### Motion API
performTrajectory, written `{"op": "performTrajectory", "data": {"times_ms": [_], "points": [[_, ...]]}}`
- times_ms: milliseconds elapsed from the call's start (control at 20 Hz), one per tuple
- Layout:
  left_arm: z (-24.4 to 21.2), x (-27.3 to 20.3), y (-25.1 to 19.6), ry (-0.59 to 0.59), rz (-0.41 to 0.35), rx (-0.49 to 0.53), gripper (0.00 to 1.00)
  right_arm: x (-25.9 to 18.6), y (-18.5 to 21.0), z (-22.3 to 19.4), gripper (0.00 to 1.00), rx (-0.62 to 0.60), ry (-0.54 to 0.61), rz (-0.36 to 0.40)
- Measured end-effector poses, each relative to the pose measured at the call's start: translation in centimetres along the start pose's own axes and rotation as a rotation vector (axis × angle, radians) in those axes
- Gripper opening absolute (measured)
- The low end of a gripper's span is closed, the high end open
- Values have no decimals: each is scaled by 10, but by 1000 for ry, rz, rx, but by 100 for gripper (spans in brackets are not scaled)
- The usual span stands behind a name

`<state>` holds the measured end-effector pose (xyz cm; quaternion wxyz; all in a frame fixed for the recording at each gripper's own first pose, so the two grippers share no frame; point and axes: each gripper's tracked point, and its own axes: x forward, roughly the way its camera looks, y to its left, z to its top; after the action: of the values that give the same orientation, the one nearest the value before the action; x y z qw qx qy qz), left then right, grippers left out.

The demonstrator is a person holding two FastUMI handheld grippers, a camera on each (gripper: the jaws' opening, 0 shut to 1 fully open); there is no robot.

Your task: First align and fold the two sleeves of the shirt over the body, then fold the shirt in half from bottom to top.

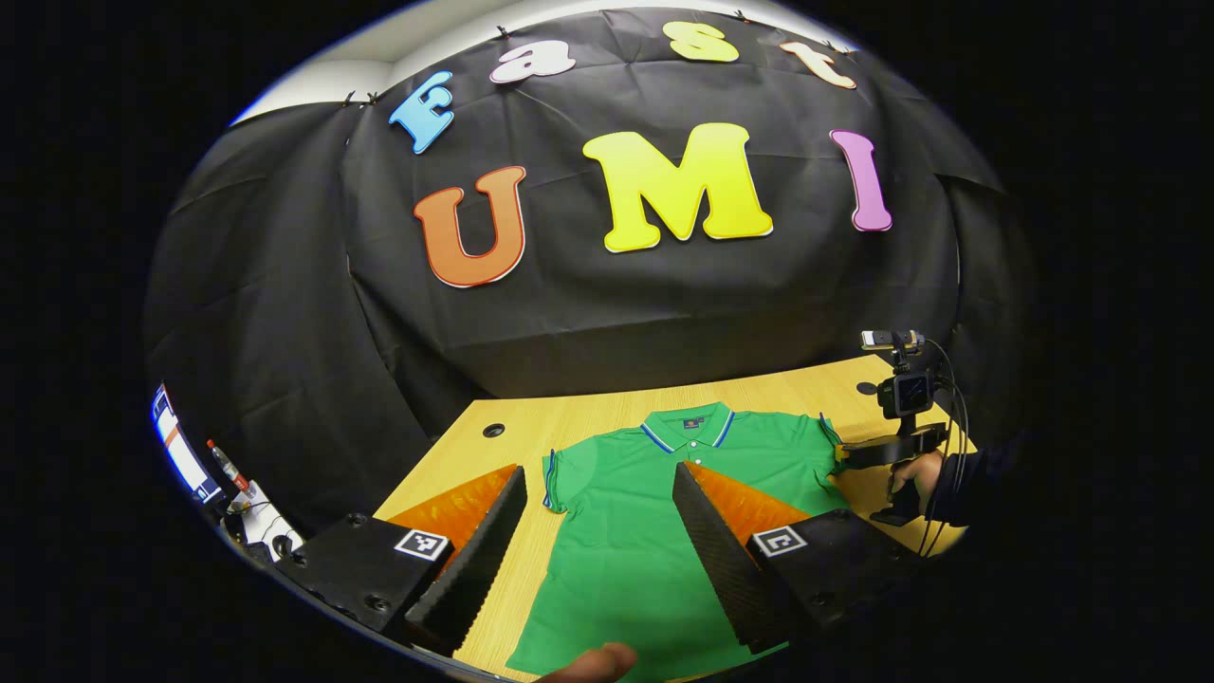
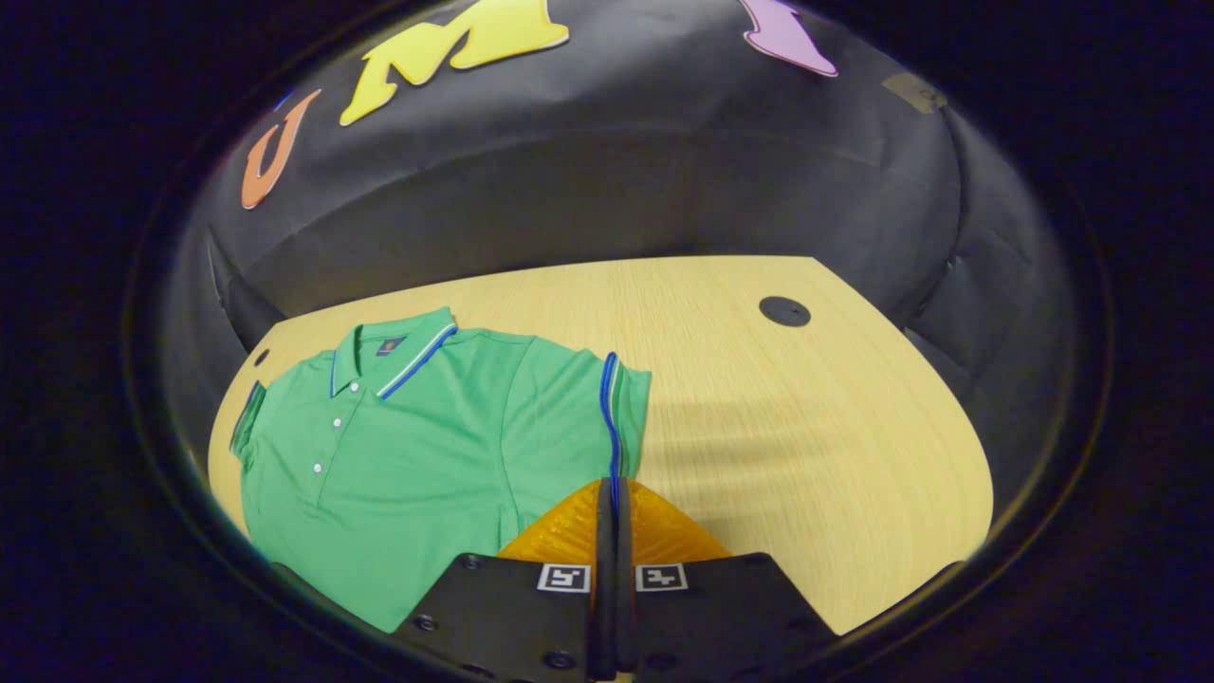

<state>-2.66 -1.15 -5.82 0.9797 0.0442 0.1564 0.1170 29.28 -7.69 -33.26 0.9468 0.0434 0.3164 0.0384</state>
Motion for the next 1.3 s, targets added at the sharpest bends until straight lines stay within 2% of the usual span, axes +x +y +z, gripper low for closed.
{"op": "performTrajectory", "data": {"times_ms": [50,200,400,600,650,750,1050,1250,1300], "points": [[0,0,-1,0,-2,-2,100,-4,2,5,0,-18,-18,6],[1,0,-1,1,-8,-9,100,-17,11,23,2,-126,-80,23],[0,-1,0,1,-1,-24,100,-31,43,35,2,-262,-146,75],[-2,-2,3,11,23,-45,100,-41,85,31,0,-359,-160,150],[-3,-3,5,12,31,-51,100,-42,97,25,3,-371,-150,171],[-6,-8,10,17,45,-62,100,-40,115,16,0,-388,-139,196],[-13,-14,26,36,86,-78,100,-32,135,-14,3,-407,-75,188],[-19,-18,35,57,99,-104,100,-43,137,-12,14,-346,-71,185],[-19,-17,36,56,97,-112,100,-50,137,-11,22,-334,-71,181]]}}
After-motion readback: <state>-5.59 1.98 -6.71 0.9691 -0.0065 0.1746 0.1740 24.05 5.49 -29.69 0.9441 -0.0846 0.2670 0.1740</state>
